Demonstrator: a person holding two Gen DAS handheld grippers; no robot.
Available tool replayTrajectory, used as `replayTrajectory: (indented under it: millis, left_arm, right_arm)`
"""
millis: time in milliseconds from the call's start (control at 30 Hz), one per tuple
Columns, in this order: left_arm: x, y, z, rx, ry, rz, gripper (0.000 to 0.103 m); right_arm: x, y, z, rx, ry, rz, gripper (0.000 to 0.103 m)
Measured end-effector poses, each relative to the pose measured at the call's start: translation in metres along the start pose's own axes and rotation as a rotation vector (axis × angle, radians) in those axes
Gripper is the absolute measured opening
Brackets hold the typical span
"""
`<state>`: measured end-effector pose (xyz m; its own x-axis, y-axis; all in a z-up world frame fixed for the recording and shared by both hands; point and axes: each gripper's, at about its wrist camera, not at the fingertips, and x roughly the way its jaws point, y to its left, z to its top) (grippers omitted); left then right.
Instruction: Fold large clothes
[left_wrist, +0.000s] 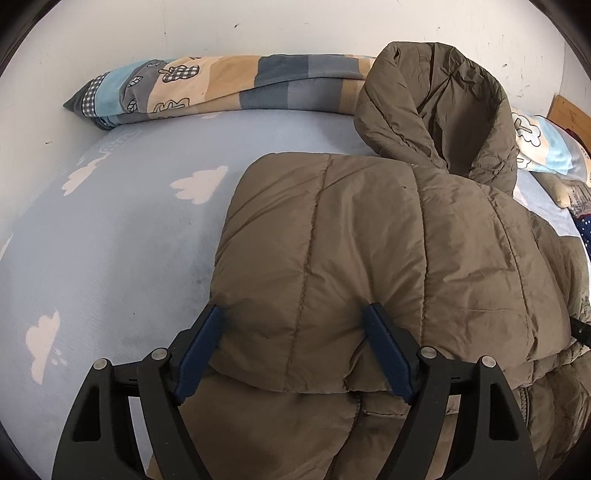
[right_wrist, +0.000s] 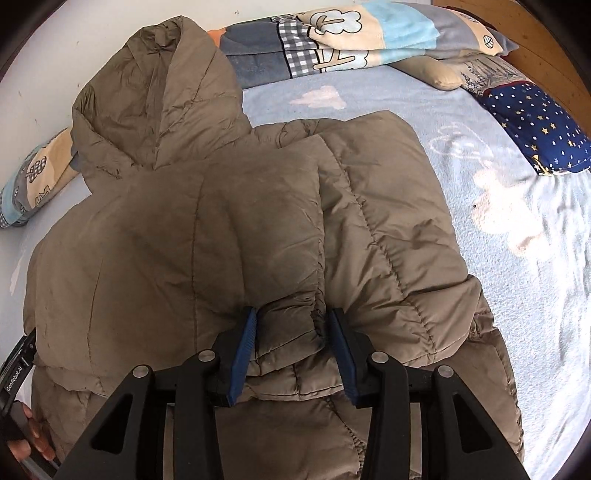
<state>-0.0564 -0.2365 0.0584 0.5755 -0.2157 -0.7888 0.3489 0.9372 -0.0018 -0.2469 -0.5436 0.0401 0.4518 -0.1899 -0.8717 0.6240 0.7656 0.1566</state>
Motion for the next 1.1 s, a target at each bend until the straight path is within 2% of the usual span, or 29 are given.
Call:
replayTrajectory:
  millis: [167,233,367,467,567,633,733,800,1000,1100]
  left_arm:
    - [-0.006,0.002,0.003,-0.026,-0.004,-0.014,0.08]
    - [-0.015,0.006,0.008,-0.045,-0.016,-0.024,0.079]
    - [-0.038,0.009,0.018,-0.076,-0.097,-0.025,0.079]
    - [-0.047,0.004,0.021,-0.068,-0.156,-0.042,0.079]
    - [-0.04,-0.006,0.017,-0.023,-0.143,-0.061,0.079]
    - [-0.028,-0.013,0.012,0.006,-0.102,-0.07,0.079]
    - [-0.012,-0.015,0.008,0.008,-0.046,-0.079,0.08]
    - [-0.007,-0.012,0.007,-0.003,-0.025,-0.081,0.085]
    - [-0.011,-0.011,0.005,-0.001,-0.032,-0.074,0.086]
    - [-0.02,-0.01,0.008,-0.017,-0.056,-0.083,0.086]
  right_arm:
    - [-0.016,0.001,0.003,0.014,0.002,0.0,0.045]
    - [-0.032,0.0,0.007,0.029,-0.028,0.025,0.045]
    - [-0.062,0.005,0.01,0.013,-0.135,0.015,0.045]
    - [-0.068,0.011,0.012,-0.004,-0.173,0.06,0.045]
    - [-0.057,0.022,0.01,-0.024,-0.145,0.087,0.045]
    - [-0.048,0.027,0.009,-0.038,-0.116,0.099,0.045]
    - [-0.027,0.03,0.006,-0.067,-0.039,0.066,0.045]
    - [-0.016,0.028,0.002,-0.064,0.005,0.059,0.045]
    - [-0.021,0.031,0.003,-0.074,0.024,0.043,0.046]
    - [-0.034,0.03,0.005,-0.05,0.01,0.078,0.046]
